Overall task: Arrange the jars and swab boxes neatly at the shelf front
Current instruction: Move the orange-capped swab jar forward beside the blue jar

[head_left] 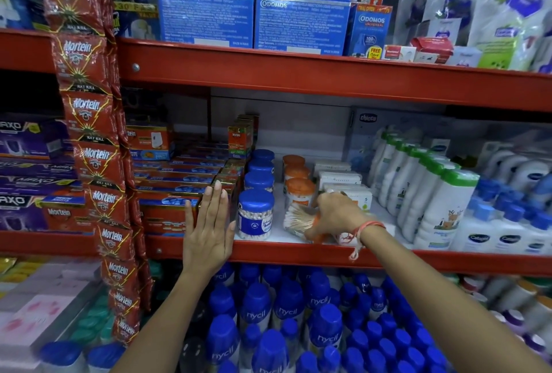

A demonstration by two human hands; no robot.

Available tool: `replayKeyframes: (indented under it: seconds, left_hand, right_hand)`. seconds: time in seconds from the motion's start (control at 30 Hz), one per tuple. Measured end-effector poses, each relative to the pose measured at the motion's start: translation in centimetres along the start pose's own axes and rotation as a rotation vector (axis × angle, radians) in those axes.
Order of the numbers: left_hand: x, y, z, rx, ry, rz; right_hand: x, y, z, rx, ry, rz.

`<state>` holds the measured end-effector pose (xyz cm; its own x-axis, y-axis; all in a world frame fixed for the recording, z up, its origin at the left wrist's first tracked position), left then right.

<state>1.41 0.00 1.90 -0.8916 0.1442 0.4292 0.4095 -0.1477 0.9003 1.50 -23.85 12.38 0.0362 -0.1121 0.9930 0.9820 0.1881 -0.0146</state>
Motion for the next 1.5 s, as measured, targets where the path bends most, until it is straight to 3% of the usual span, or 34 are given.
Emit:
replayKeyframes:
  seconds: [0.23, 1.03, 1.37, 1.5]
  left_hand:
    - [-0.2, 0.0, 0.1, 0.006, 0.001, 0.007]
    - [-0.3, -0.1, 0.1, -0.006, 0.003, -0.008]
    - [0.5, 0.0, -0.2, 0.039, -0.005, 0.074]
    - [2.1, 1.5, -1.8, 0.017, -0.036, 0.006]
  right_hand:
    - [2.3, 0.7, 1.1, 0.086, -0.13, -0.056]
    - [2.6, 1.7, 0.6, 0.148, 0.115, 0.015]
    - [3.5, 0.3, -7.2, -0.101, 0.14, -0.096]
    - [2.8, -0.1, -9.7, -0.215, 0.151, -0.111]
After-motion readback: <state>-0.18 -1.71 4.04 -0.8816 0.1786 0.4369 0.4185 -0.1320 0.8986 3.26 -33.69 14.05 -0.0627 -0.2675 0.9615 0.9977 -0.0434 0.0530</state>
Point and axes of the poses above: each hand's wrist, its own y-axis towards the middle knuckle, its own x-axis out of the back of the hand, z = x × y, the point moved 3 cm from there along y, towards the middle knuckle, and after that the axes turned 3 degrees about z, right-handed, at the moved point
